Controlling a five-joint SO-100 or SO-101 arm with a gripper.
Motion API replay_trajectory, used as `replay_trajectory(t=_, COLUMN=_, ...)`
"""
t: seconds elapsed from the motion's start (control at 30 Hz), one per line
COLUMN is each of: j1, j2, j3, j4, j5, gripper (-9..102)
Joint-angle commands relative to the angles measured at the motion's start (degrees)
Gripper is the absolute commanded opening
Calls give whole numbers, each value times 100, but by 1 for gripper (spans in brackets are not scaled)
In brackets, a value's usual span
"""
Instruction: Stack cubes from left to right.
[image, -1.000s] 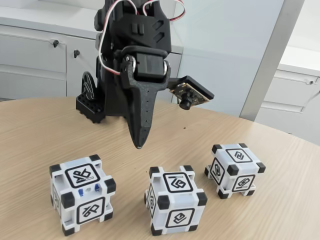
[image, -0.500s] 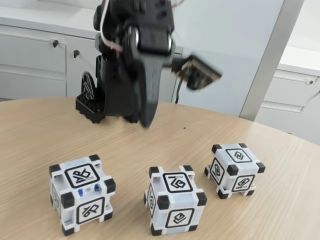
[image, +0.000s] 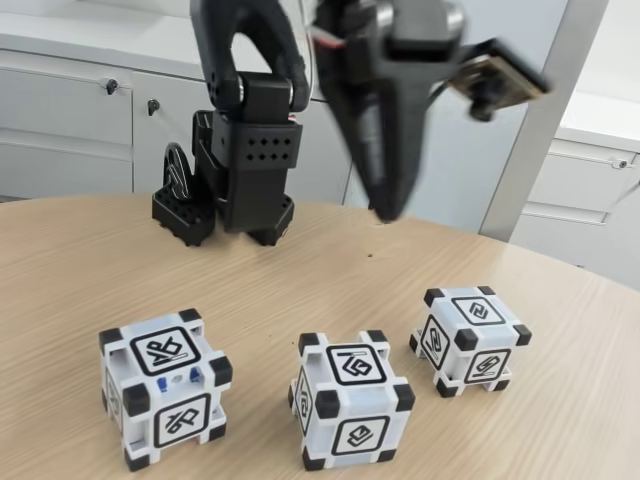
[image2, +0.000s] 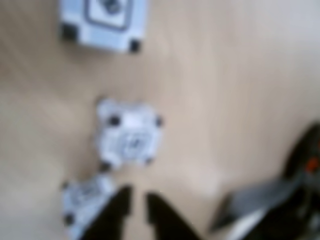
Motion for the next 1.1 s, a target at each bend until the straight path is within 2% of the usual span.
replay_trajectory(t=0.0, j1=-360, j2=-826, j3=-1433, j4=457, j5=-334, gripper=2)
replay_trajectory(t=0.17, j1=-1239, j2=-1354, j3=-2593, j4=1081, j5=-932, gripper=7)
replay_trajectory(t=0.27, j1=-1714, j2=-1406, j3=-2883, j4=1107, j5=-1345, gripper=21)
replay_trajectory(t=0.43, j1=-2048, j2=-1415, j3=-2856, j4=1037, j5=-2224, gripper=35)
replay_trajectory(t=0.7, j1=-2101, j2=-2057, j3=-2786, j4=1116, j5=-4333, gripper=38)
replay_trajectory(t=0.93, j1=-2004, j2=-3208, j3=-2786, j4=1134, j5=-5115, gripper=38)
replay_trajectory(t=1.07, j1=-2004, j2=-3806, j3=-2786, j4=1134, j5=-5177, gripper=37)
